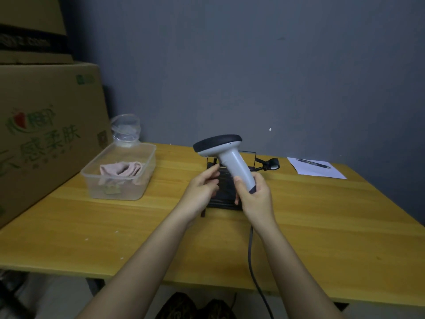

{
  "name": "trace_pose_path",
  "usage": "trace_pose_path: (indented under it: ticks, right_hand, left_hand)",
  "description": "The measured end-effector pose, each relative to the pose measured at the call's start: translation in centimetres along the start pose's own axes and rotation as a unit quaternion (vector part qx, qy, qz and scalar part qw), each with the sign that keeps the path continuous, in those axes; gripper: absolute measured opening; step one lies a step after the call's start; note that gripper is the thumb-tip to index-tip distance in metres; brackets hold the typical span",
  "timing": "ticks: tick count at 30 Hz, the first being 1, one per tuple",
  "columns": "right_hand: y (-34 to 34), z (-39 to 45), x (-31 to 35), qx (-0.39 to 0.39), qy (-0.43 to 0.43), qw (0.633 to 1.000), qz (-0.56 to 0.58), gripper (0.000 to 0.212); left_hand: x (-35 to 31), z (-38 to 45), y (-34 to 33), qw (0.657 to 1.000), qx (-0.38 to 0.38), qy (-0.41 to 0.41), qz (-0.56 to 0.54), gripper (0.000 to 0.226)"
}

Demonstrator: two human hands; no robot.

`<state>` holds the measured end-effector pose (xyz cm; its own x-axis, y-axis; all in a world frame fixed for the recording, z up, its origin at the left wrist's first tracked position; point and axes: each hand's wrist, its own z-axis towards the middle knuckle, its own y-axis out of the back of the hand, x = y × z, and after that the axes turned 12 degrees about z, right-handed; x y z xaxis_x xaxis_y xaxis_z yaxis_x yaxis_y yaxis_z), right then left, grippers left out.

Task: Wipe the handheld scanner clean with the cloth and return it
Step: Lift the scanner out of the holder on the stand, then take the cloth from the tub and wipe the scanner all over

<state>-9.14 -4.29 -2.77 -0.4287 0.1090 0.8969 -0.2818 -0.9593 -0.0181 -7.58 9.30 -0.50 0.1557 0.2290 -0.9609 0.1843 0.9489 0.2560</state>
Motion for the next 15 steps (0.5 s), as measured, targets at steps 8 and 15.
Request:
trace_pose_path:
  ticks: [8,15]
  right_hand:
    - [-1.1,-0.3,1.1,-0.007,0.032,0.998,-0.053,0.011]
    - [-5.1,1.9,1.8,0.03,0.032,0.994,-0.104,0.017]
  left_hand:
    - [1.8,-0.1,5.2,0.997,-0.063,0.036,0.033,0.02]
    - [4.9,1.5,11.9,0.977,-0.19,0.055,0.084,0.019]
